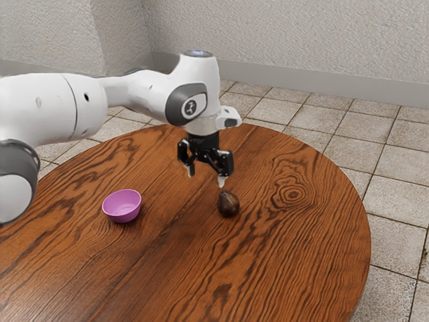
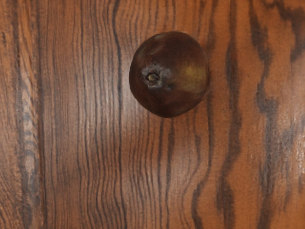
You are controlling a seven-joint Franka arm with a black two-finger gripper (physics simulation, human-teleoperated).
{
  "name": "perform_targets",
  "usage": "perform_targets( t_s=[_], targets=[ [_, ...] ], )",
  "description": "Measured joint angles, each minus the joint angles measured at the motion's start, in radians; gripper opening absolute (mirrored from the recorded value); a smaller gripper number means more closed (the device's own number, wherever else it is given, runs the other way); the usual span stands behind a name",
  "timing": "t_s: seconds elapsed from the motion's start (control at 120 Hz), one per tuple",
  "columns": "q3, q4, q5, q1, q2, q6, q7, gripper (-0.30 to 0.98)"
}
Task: Place the pear in the bowl.
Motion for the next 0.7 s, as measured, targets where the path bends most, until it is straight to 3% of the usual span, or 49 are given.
perform_targets(
  t_s=[0.308,0.7],
  targets=[
    [-0.003,0.039,0.01,-0.002,0.171,0.294,-0.122,0.67],
    [-0.004,-0.054,0.058,-0.003,0.185,0.492,-0.198,0.66]
  ],
)
